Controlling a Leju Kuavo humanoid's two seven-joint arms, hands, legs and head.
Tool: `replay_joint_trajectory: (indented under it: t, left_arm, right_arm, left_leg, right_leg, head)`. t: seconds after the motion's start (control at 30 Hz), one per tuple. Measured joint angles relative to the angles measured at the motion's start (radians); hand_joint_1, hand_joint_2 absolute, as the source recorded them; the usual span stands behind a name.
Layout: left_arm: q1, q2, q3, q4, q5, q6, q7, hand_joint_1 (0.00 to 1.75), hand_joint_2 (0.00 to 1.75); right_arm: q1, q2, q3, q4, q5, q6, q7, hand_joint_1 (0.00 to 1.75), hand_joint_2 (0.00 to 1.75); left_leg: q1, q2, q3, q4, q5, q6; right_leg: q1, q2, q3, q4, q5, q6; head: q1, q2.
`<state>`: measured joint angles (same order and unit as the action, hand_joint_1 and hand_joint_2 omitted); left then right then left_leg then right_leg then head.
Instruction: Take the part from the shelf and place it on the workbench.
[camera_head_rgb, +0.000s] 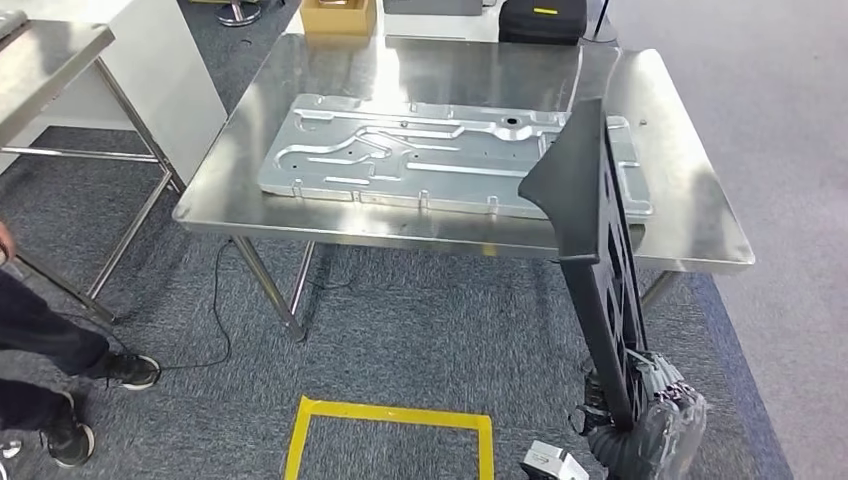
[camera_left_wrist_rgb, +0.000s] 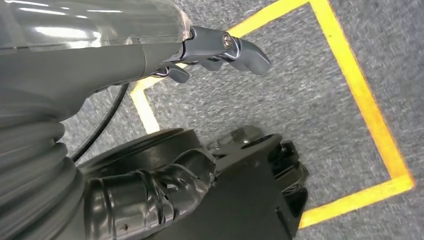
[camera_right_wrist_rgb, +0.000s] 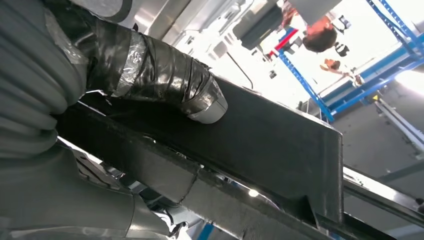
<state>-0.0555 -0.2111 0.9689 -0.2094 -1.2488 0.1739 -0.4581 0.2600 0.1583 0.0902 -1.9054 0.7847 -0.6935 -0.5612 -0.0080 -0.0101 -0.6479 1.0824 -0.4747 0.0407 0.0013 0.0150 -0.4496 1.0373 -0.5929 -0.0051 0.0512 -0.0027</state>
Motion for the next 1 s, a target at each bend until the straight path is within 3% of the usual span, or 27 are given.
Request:
replay_joint_trajectory:
  t: [0.1,0.17,0.23,0.3,0.33,0.37,0.43,0.47,0.5,0.57,0.6,0.67,0.73,0.8,0.83,0.87,0.93,0.97,1.0]
  left_arm:
    - [0.001,0.001,-0.001,0.0,-0.001,0.0,-0.001,0.0,1.75]
    - [-0.003,0.002,-0.002,0.0,-0.002,0.0,-0.002,0.0,1.75]
    - [-0.006,0.002,-0.003,0.0,-0.002,0.0,-0.002,0.0,1.75]
    - [-0.004,0.002,-0.004,0.0,-0.002,0.0,-0.003,0.0,1.75]
    - [-0.003,0.002,-0.004,0.0,-0.002,0.0,-0.003,0.0,1.75]
    - [-0.002,0.001,-0.004,0.0,-0.002,0.0,-0.003,0.0,1.75]
    - [-0.002,-0.001,-0.005,0.001,-0.002,0.0,-0.004,0.0,1.75]
    - [-0.003,-0.002,-0.005,0.001,-0.002,0.0,-0.004,0.0,1.75]
    - [-0.004,-0.003,-0.006,0.002,-0.002,0.0,-0.004,0.0,1.75]
    - [-0.006,-0.003,-0.006,0.002,-0.002,0.0,-0.004,0.0,1.75]
    - [-0.007,-0.002,-0.007,0.002,-0.002,0.001,-0.004,0.0,1.75]
    - [-0.008,-0.002,-0.008,0.002,-0.002,0.003,-0.004,0.0,1.75]
    - [-0.007,-0.002,-0.01,0.002,-0.002,0.011,-0.002,0.0,1.75]
    - [-0.005,-0.002,-0.011,0.002,-0.003,0.024,0.005,0.0,1.75]
    - [-0.004,-0.002,-0.011,0.002,-0.003,0.031,0.01,0.0,1.75]
    - [-0.004,-0.002,-0.011,0.002,-0.003,0.038,0.014,0.0,1.75]
    - [-0.003,-0.002,-0.011,0.003,-0.003,0.048,0.019,0.0,1.75]
    - [-0.003,-0.003,-0.011,0.003,-0.004,0.05,0.019,0.0,1.75]
    - [-0.004,-0.003,-0.011,0.003,-0.004,0.051,0.019,0.0,1.75]
  right_arm:
    - [-0.005,-0.004,0.0,-0.001,0.002,0.0,0.003,1.75,1.75]
    - [-0.01,-0.008,0.0,-0.003,0.002,0.0,0.004,1.75,1.75]
    - [-0.011,-0.012,0.0,-0.003,0.002,0.0,0.005,1.75,1.75]
    - [-0.01,-0.015,0.0,-0.003,0.002,0.0,0.006,1.75,1.75]
    - [-0.01,-0.016,0.0,-0.003,0.002,0.0,0.006,1.75,1.75]
    - [-0.01,-0.017,0.0,-0.003,0.002,0.0,0.006,1.75,1.75]
    - [-0.009,-0.019,0.0,-0.003,0.002,0.0,0.007,1.75,1.75]
    - [-0.008,-0.02,0.0,-0.004,0.001,0.0,0.007,1.75,1.75]
    - [-0.007,-0.02,0.0,-0.004,0.0,0.0,0.007,1.75,1.75]
    - [-0.007,-0.021,-0.001,-0.006,0.0,0.0,0.006,1.75,1.75]
    - [-0.007,-0.021,-0.001,-0.006,0.0,0.0,0.005,1.75,1.75]
    - [-0.008,-0.021,-0.001,-0.007,0.0,0.0,0.005,1.75,1.75]
    - [-0.008,-0.021,-0.001,-0.007,0.0,0.0,0.004,1.75,1.75]
    - [-0.008,-0.021,-0.001,-0.007,0.0,0.0,0.004,1.75,1.75]
    - [-0.007,-0.021,-0.001,-0.007,0.0,0.0,0.004,1.75,1.75]
    - [-0.007,-0.021,-0.001,-0.007,0.0,0.0,0.004,1.75,1.75]
    - [-0.007,-0.021,-0.001,-0.006,0.0,0.0,0.004,1.75,1.75]
    - [-0.008,-0.021,-0.001,-0.006,0.0,0.0,0.004,1.75,1.75]
    - [-0.008,-0.021,-0.002,-0.005,0.0,0.0,0.004,1.75,1.75]
  left_leg:
    - [0.001,-0.001,0.047,-0.028,0.006,0.016]
    - [0.003,0.001,0.075,-0.04,-0.003,0.024]
    - [0.003,0.001,0.097,-0.047,-0.019,0.027]
    - [0.004,-0.002,0.125,-0.049,-0.042,0.024]
    - [0.004,-0.003,0.143,-0.049,-0.056,0.022]
    - [0.005,-0.004,0.16,-0.05,-0.07,0.019]
    - [0.005,-0.005,0.189,-0.051,-0.097,0.013]
    - [0.005,-0.007,0.197,-0.056,-0.108,0.008]
    - [0.004,-0.009,0.206,-0.057,-0.111,0.002]
    - [0.003,-0.009,0.213,-0.045,-0.101,-0.011]
    - [0.003,-0.007,0.205,-0.013,-0.088,-0.016]
    - [0.006,-0.003,0.149,0.085,-0.086,-0.022]
    - [0.008,-0.001,0.07,0.178,-0.138,-0.027]
    - [0.012,0.0,0.016,0.194,-0.189,-0.034]
    - [0.015,0.001,0.006,0.166,-0.18,-0.037]
    - [0.017,0.002,0.006,0.115,-0.138,-0.038]
    - [0.016,0.004,0.012,0.017,-0.026,-0.034]
    - [0.014,0.005,0.014,-0.009,0.011,-0.03]
    - [0.011,0.006,0.014,-0.015,0.026,-0.024]
  right_leg:
    - [-0.006,-0.002,0.002,0.051,0.01,0.013]
    - [-0.009,-0.006,-0.059,0.15,-0.009,0.022]
    - [-0.012,-0.007,-0.149,0.251,-0.064,0.032]
    - [-0.014,-0.008,-0.209,0.268,-0.102,0.036]
    - [-0.014,-0.008,-0.221,0.237,-0.09,0.035]
    - [-0.013,-0.009,-0.226,0.185,-0.045,0.032]
    - [-0.007,-0.009,-0.229,0.085,0.087,0.02]
    - [-0.003,-0.009,-0.227,0.056,0.135,0.013]
    - [-0.001,-0.009,-0.223,0.042,0.156,0.006]
    - [-0.002,-0.008,-0.197,0.025,0.15,-0.007]
    - [-0.004,-0.007,-0.18,0.013,0.146,-0.014]
    - [-0.006,-0.008,-0.144,-0.004,0.134,-0.026]
    - [-0.005,-0.009,-0.116,-0.01,0.115,-0.032]
    - [-0.005,-0.006,-0.089,-0.011,0.092,-0.032]
    - [-0.005,-0.004,-0.074,-0.011,0.08,-0.031]
    - [-0.005,-0.003,-0.057,-0.011,0.067,-0.028]
    - [-0.004,-0.002,-0.03,-0.008,0.041,-0.02]
    - [-0.004,-0.002,-0.024,-0.006,0.03,-0.014]
    - [-0.004,-0.001,-0.022,-0.005,0.02,-0.008]
  head:
    - [0.0,0.0]
    - [0.001,0.0]
    - [0.002,0.0]
    - [0.002,0.0]
    - [0.002,0.0]
    - [0.002,0.0]
    - [0.002,0.0]
    - [0.002,0.0]
    - [0.002,0.0]
    - [0.001,0.0]
    - [0.001,0.0]
    - [0.001,0.0]
    - [0.0,0.0]
    - [0.0,0.0]
    - [0.0,0.0]
    - [0.0,0.0]
    - [0.001,0.0]
    - [0.001,0.0]
    - [0.001,0.0]
